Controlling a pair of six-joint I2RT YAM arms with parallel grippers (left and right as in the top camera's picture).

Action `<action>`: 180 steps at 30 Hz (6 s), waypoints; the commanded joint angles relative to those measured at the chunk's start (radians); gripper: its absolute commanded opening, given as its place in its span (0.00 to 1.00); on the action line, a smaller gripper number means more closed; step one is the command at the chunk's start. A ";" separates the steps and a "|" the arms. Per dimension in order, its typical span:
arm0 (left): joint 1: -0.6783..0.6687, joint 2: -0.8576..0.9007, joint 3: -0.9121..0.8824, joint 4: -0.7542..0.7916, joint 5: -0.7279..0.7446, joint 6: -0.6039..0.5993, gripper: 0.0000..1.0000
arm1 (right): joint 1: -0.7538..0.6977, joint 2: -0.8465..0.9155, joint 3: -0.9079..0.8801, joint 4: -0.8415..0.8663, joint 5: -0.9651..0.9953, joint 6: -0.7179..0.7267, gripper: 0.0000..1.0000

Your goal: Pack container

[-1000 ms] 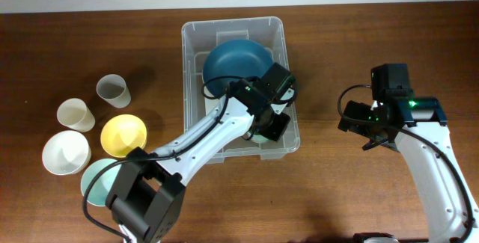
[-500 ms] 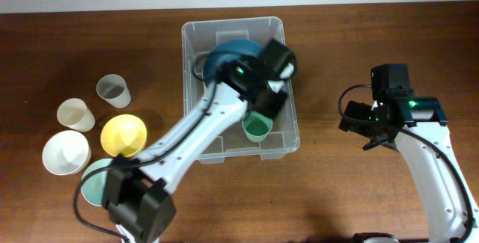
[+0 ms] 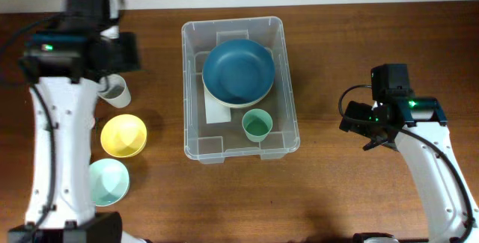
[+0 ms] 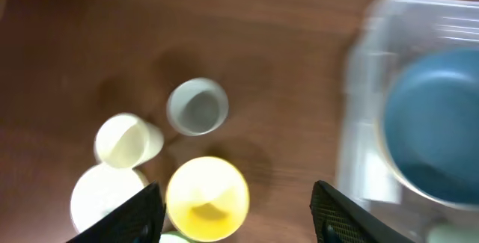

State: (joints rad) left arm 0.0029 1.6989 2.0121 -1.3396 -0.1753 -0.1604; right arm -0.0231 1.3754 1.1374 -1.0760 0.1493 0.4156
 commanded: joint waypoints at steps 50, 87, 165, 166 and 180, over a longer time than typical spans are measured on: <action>-0.387 0.157 0.158 -0.017 0.188 0.048 0.01 | -0.087 -0.011 -0.004 -0.016 0.019 0.004 0.99; -0.607 0.273 0.269 -0.210 0.058 -0.059 0.76 | -0.117 -0.011 -0.004 -0.027 0.005 0.000 0.99; -0.674 0.184 0.081 -0.167 0.240 -0.073 0.00 | -0.117 -0.011 -0.004 -0.024 0.005 -0.015 0.99; -0.709 0.184 0.072 -0.139 0.240 -0.070 0.00 | -0.117 -0.011 -0.004 -0.027 0.004 -0.015 0.99; -0.768 0.278 0.032 -0.127 0.276 -0.070 0.01 | -0.117 -0.011 -0.004 -0.030 0.005 -0.015 0.99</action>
State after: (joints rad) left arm -0.7666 1.9301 2.0556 -1.4689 0.0689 -0.2291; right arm -0.1371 1.3750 1.1362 -1.1030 0.1558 0.4065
